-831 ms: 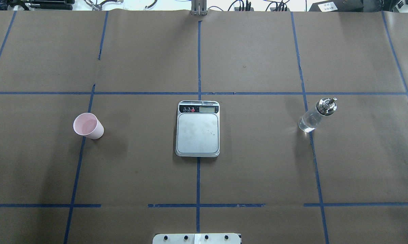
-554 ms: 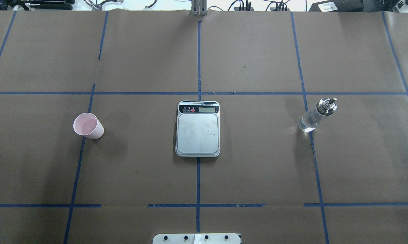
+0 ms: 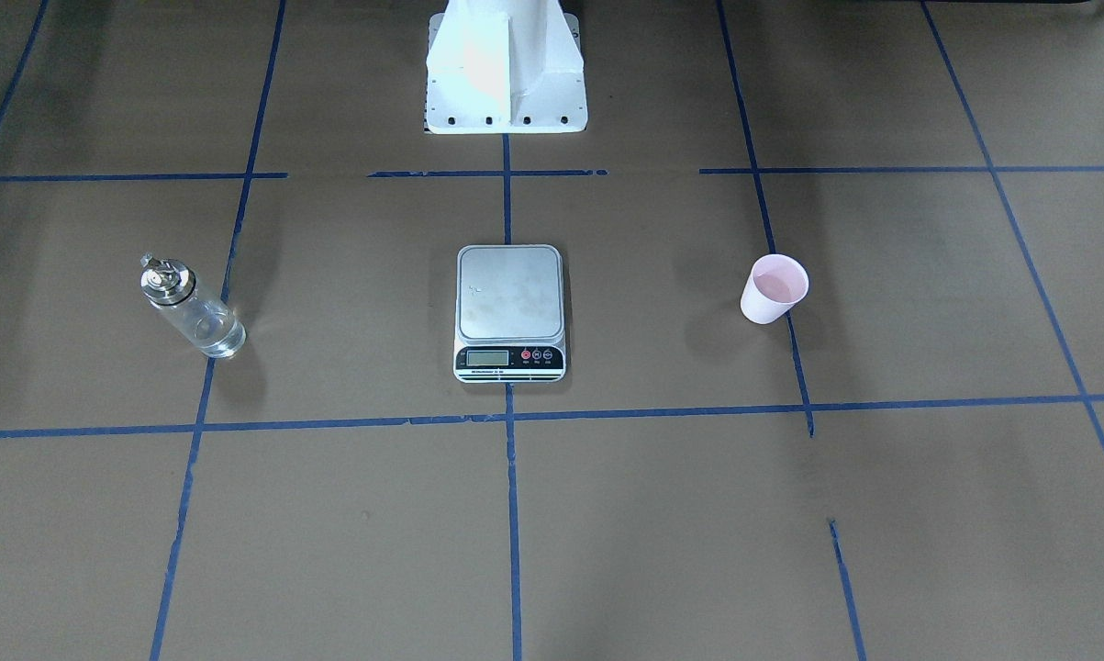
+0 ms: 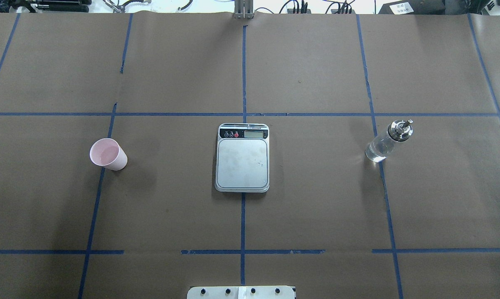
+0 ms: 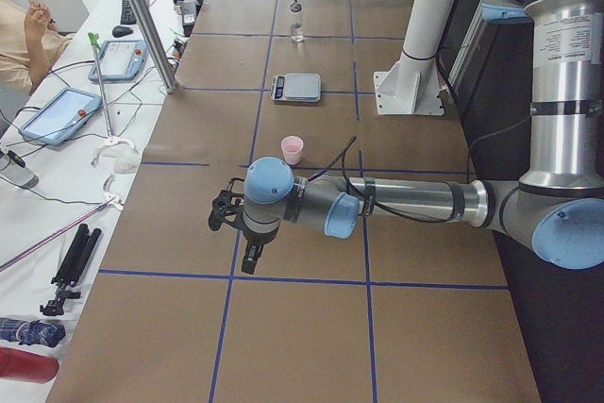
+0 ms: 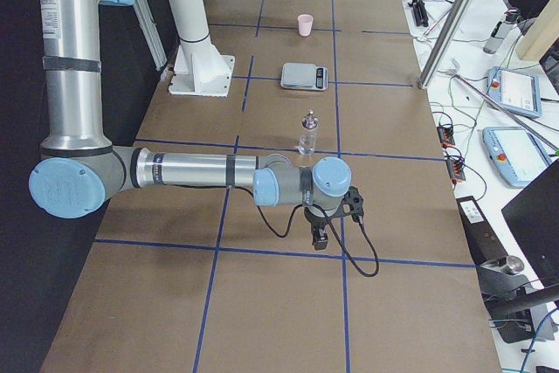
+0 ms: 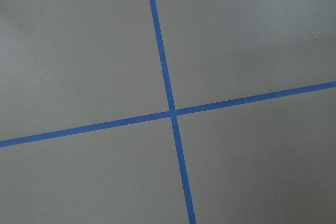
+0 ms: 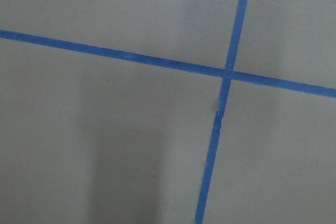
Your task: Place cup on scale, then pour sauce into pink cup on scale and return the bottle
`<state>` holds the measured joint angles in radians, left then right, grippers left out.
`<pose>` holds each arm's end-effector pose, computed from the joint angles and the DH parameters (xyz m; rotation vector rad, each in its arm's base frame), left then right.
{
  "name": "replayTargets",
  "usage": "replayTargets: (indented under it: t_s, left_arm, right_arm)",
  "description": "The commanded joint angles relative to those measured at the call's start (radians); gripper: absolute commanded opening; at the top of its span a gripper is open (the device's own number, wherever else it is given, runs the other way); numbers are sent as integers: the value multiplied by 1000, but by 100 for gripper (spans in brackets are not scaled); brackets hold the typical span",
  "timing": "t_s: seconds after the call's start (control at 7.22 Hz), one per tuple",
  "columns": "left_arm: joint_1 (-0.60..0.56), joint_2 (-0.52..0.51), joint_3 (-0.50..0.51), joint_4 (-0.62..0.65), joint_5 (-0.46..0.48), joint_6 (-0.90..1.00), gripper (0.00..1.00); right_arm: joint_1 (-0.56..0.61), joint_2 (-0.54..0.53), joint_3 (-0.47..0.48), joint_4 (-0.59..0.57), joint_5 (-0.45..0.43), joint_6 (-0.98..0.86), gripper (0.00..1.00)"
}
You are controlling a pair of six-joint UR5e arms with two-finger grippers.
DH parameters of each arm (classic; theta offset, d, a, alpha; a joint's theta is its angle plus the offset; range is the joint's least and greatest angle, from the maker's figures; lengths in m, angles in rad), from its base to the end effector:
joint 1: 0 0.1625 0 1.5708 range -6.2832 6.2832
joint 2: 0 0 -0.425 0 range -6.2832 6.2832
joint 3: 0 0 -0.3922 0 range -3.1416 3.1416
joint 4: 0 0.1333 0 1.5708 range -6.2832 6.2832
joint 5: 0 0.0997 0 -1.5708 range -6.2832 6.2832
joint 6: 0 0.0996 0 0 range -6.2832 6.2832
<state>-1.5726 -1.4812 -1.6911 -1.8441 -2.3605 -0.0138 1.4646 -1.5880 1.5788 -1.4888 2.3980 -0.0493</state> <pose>-0.0634 -0.4700 0.6108 0.2832 0.7851 0.1053 0.0078 -0.4928 0.6510 0.0451 -0.8296 -0.1766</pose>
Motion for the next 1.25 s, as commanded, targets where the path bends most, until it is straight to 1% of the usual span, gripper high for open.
replayTargets:
  t_s: [0.0, 0.14, 0.28, 0.42, 0.55, 0.69, 0.83, 0.97, 1.11]
  left_arm:
    - [3, 7, -1, -78, -34, -8, 100]
    - [6, 7, -1, -83, -95, -8, 100]
    - [8, 7, -4, -84, -100, -6, 100]
    - [55, 10, -18, -84, -102, -12, 100]
    - [159, 6, -28, -87, -97, -88, 100]
    - [303, 1, -72, -157, -92, -251, 100]
    - [415, -8, -122, -231, -74, -476, 100]
    - [486, -7, -186, -251, -15, -635, 100]
    - [561, -8, -232, -250, 0, -741, 99]
  right_arm:
    - [0, -4, -5, 40, 1, 3, 100]
    - [-1, -3, -2, 56, 1, 6, 100]
    - [-1, -4, -3, 56, 3, 6, 100]
    - [-3, -3, 0, 68, 3, 6, 100]
    - [-4, -1, -3, 112, 0, 3, 100]
    - [-9, -1, -3, 152, 1, 14, 100]
    - [-24, 0, -3, 153, 1, 14, 100]
    - [-24, 6, -5, 153, 1, 12, 100]
    - [-24, 8, -5, 156, 3, 12, 100]
